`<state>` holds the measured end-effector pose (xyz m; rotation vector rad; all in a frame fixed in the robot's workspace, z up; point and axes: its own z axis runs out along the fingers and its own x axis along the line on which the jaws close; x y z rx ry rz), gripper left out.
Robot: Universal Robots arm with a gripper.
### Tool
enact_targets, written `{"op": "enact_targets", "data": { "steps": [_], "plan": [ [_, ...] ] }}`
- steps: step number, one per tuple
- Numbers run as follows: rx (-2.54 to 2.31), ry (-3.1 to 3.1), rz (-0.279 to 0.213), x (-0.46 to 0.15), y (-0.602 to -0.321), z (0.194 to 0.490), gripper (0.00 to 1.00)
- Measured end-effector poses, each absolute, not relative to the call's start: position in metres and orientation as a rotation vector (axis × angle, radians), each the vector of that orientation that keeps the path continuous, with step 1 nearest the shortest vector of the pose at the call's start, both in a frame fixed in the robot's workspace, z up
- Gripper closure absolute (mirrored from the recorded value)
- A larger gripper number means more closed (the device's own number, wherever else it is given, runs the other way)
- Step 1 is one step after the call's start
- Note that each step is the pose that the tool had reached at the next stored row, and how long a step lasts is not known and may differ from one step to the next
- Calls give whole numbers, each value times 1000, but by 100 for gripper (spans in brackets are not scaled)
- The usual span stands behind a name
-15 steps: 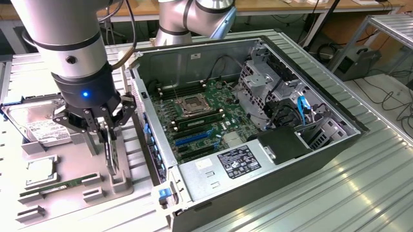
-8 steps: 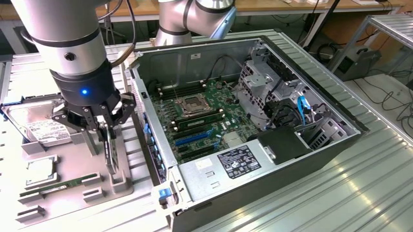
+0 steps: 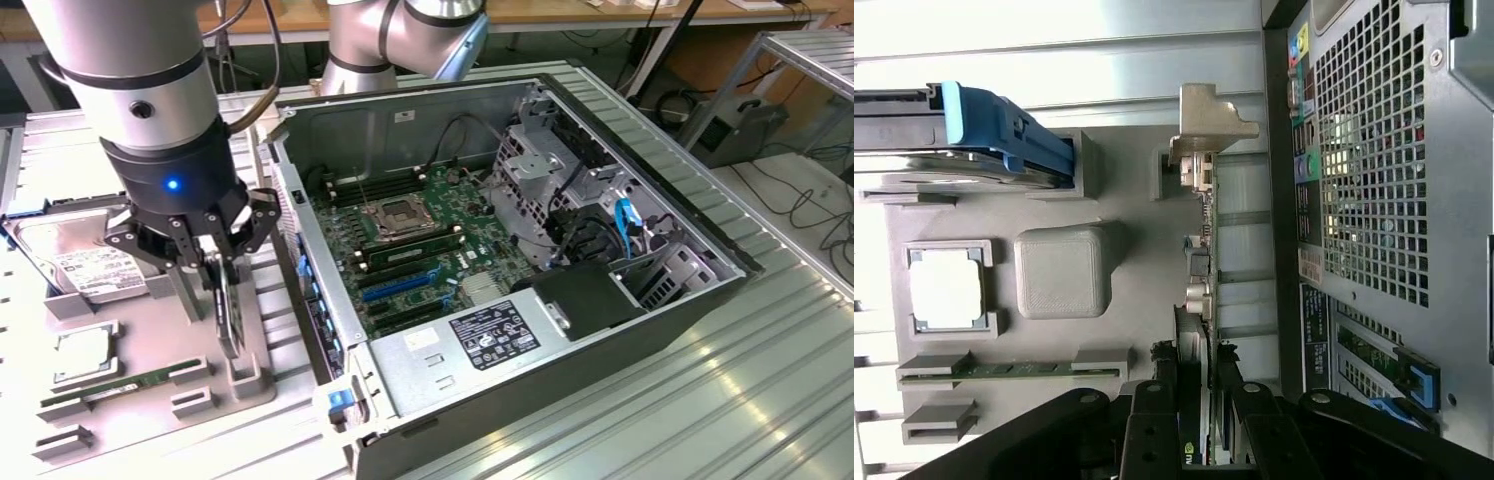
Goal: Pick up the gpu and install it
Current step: 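Pick up the gpu and move the gpu toward the slot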
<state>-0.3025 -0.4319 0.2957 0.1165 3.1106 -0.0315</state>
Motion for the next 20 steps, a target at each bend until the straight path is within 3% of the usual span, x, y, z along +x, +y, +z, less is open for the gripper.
{"op": "enact_targets", "data": {
  "steps": [20],
  "plan": [
    [117,3111,-32,-302,-432,306,74]
  ]
}}
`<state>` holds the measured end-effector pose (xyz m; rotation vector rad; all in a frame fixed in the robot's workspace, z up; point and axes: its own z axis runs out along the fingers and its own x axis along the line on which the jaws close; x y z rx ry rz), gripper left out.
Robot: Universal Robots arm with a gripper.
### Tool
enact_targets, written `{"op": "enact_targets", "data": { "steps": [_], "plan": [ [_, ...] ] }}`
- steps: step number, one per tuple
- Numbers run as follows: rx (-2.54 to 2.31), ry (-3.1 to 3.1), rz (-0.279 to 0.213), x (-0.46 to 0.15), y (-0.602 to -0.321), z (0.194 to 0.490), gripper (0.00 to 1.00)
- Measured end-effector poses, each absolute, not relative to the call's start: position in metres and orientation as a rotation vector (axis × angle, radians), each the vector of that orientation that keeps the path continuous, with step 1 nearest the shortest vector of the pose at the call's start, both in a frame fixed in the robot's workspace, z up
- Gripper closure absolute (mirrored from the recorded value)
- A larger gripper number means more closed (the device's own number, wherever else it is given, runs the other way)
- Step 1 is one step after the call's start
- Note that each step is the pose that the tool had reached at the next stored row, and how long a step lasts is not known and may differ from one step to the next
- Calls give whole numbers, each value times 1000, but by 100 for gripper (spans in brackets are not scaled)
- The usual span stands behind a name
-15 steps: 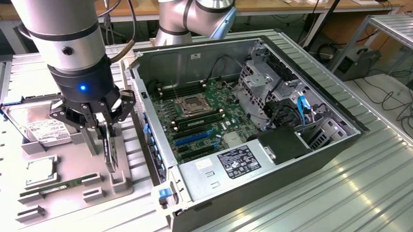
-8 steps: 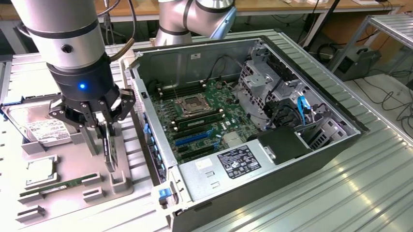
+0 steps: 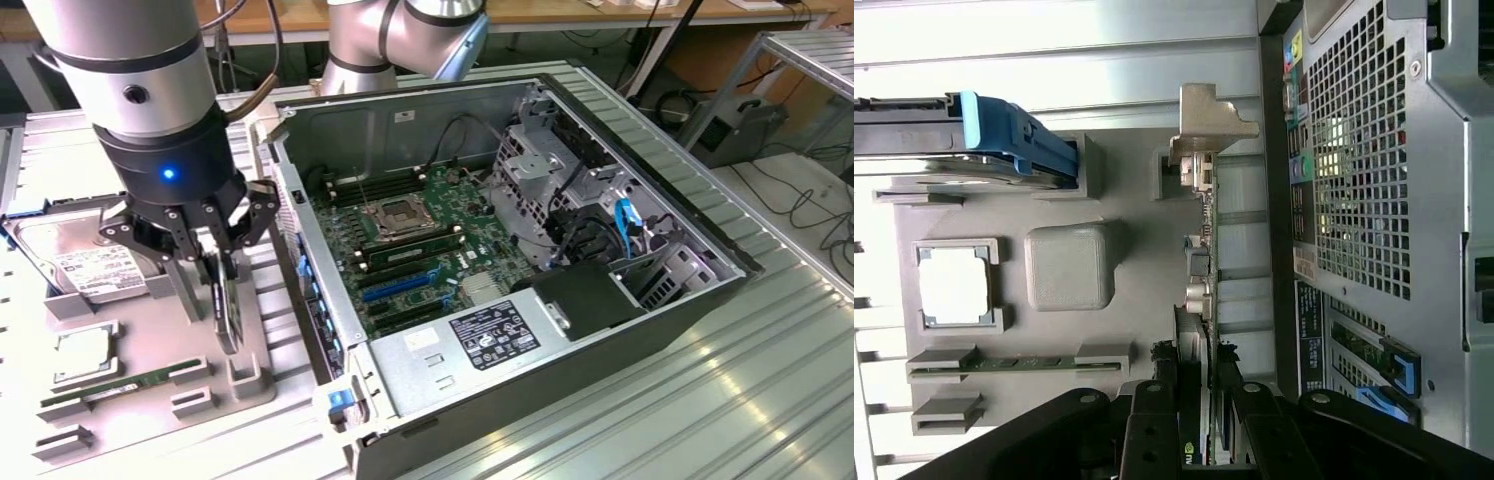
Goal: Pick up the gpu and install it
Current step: 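Pick up the gpu and move the gpu toward the slot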
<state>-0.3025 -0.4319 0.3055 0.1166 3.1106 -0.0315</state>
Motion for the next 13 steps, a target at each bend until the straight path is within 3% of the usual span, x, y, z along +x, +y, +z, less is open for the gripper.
{"op": "enact_targets", "data": {
  "steps": [13],
  "plan": [
    [116,3111,-32,-302,-432,310,74]
  ]
}}
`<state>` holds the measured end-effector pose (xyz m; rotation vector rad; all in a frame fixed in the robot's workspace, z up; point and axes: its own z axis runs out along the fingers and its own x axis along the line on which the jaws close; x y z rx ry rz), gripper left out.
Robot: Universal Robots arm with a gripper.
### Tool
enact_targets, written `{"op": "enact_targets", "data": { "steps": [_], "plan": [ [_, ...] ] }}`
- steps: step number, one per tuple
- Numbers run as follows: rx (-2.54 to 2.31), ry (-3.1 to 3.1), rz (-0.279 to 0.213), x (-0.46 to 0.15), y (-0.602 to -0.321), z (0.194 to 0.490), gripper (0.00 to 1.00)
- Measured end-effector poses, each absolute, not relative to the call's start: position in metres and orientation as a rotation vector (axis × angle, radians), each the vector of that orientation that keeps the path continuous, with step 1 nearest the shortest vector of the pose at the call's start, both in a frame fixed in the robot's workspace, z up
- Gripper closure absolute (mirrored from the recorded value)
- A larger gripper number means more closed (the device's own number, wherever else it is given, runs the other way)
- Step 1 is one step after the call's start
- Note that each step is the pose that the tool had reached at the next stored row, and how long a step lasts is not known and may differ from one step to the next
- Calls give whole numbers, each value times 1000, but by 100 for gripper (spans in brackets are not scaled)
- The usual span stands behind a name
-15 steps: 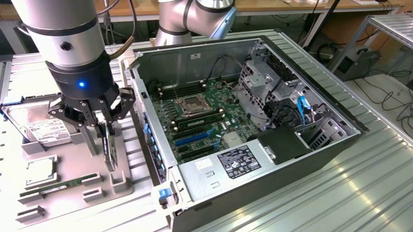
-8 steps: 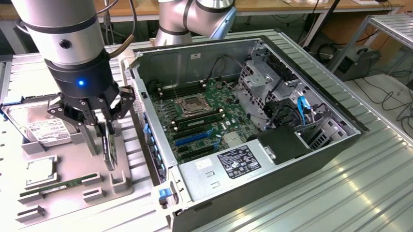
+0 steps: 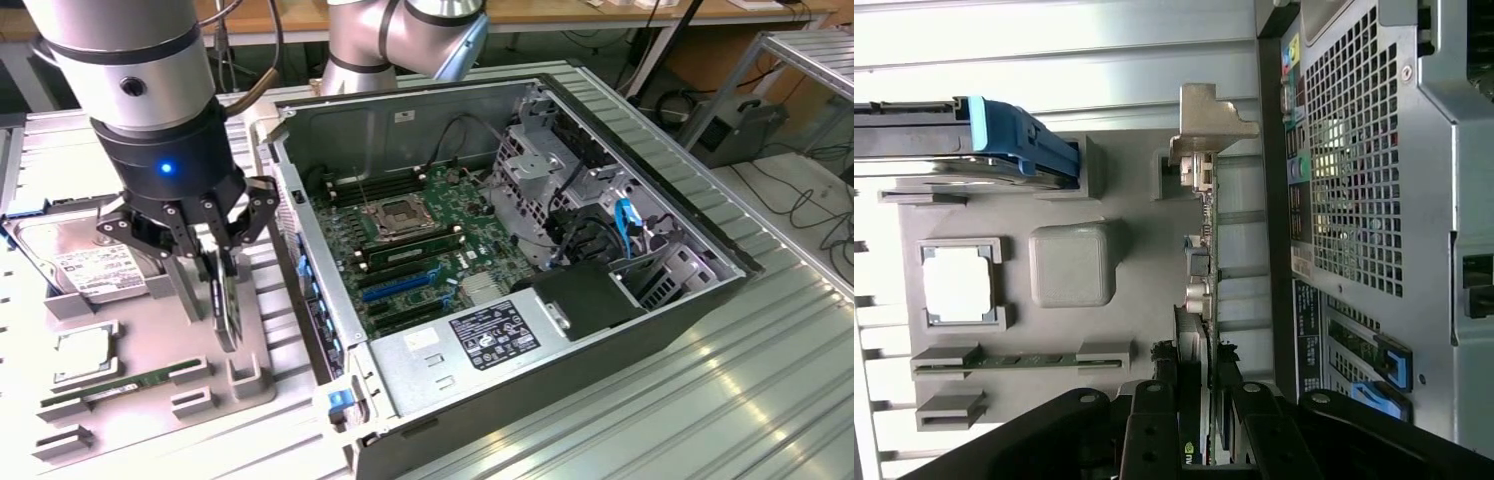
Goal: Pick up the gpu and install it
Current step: 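Pick up the gpu and move the gpu toward the slot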
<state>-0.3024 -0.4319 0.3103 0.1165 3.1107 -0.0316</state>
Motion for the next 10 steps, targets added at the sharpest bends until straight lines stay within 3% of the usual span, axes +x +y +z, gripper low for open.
{"op": "enact_targets", "data": {
  "steps": [10],
  "plan": [
    [117,3111,-32,-302,-432,315,74]
  ]
}}
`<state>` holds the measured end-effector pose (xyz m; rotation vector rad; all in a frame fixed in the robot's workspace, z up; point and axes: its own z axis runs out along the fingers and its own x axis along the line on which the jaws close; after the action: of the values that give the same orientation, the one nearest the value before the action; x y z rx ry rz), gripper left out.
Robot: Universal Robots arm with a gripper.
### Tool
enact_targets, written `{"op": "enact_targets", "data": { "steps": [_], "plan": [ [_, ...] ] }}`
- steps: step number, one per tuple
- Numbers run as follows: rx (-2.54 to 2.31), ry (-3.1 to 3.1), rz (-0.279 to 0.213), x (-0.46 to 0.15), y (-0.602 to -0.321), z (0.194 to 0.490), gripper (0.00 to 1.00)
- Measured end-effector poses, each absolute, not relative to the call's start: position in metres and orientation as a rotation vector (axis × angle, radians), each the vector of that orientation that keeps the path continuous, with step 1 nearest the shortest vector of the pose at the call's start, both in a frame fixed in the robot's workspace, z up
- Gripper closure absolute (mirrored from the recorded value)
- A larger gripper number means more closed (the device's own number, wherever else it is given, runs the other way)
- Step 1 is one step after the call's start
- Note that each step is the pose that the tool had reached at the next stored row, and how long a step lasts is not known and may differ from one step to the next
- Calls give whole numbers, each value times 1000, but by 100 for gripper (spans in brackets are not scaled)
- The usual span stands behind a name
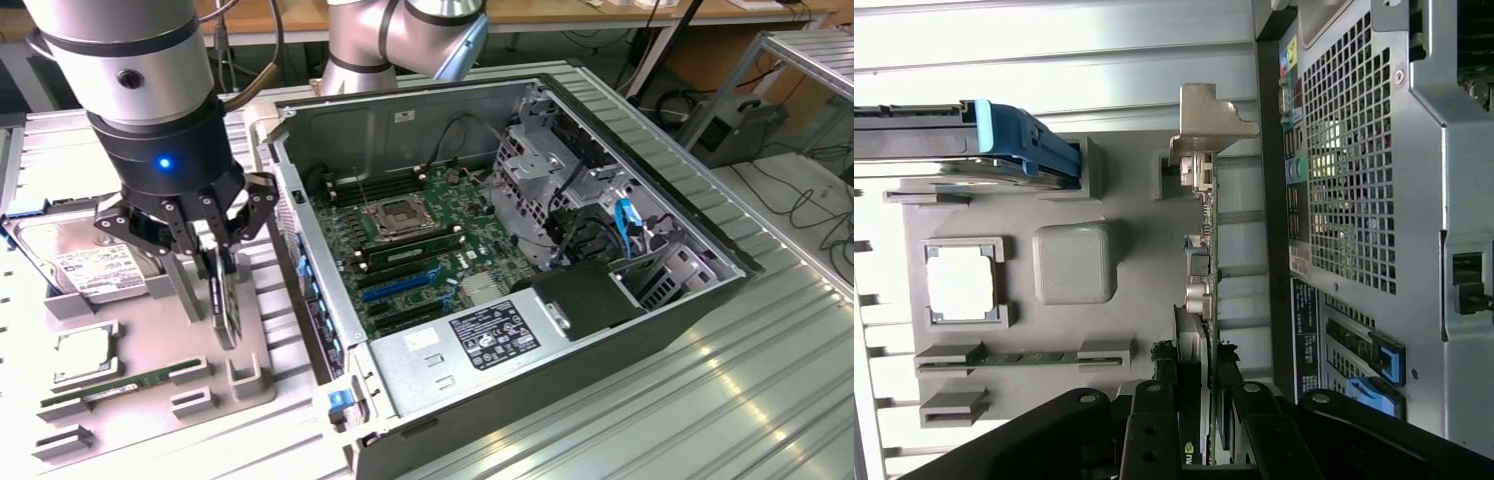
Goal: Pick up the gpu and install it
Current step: 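Pick up the gpu and move the gpu toward the slot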
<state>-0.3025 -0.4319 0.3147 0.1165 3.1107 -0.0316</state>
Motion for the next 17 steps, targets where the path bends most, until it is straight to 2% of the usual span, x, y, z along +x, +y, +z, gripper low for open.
{"op": "enact_targets", "data": {
  "steps": [17],
  "plan": [
    [117,3111,-32,-302,-432,324,74]
  ]
}}
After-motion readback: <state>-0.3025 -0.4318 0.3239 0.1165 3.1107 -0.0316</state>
